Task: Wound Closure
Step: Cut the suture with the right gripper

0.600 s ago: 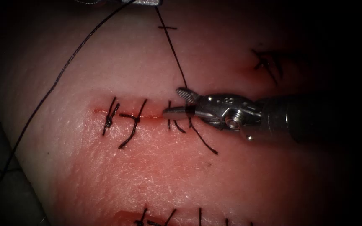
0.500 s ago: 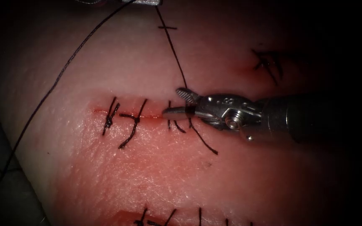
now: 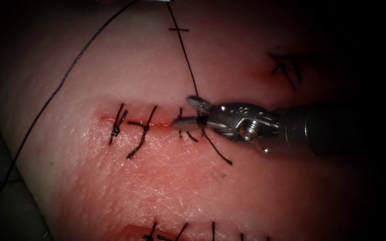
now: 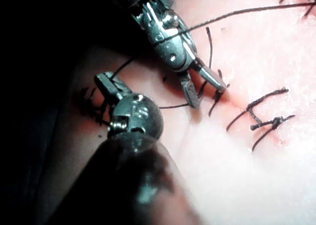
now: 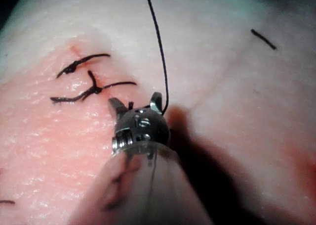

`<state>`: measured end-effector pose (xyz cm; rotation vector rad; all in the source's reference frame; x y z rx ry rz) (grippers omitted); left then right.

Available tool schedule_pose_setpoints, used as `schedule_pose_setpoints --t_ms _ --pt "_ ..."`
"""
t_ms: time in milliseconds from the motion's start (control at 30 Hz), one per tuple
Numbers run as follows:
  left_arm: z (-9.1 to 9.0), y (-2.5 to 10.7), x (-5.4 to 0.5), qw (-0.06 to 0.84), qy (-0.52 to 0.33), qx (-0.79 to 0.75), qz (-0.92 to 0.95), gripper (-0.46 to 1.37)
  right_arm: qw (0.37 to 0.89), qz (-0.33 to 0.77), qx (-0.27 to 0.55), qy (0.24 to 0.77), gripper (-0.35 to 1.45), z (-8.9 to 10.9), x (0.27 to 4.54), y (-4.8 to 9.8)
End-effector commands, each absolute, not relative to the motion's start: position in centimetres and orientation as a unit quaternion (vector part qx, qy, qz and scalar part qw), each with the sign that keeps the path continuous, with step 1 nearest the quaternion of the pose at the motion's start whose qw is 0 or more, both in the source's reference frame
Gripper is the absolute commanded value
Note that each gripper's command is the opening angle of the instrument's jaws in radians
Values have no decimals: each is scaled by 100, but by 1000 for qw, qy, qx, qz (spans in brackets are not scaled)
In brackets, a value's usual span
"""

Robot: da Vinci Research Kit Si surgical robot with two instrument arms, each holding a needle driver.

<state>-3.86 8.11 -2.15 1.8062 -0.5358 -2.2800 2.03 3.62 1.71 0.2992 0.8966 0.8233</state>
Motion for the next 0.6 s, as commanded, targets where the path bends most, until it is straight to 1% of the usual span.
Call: schedule_pose_setpoints --t_ms 33,300,433,600 --pt "-215 810 -386 93 -178 608 -768 -35 809 385 143 420 98 170 203 361" --pt "-223 813 -381 90 -180 610 -766 -35 809 383 148 420 97 160 195 358" --pt "-228 818 -379 93 -182 610 -765 -35 810 380 150 421 99 157 187 354" --pt "-233 819 -379 93 -184 610 -766 -35 811 376 153 422 96 154 176 350"
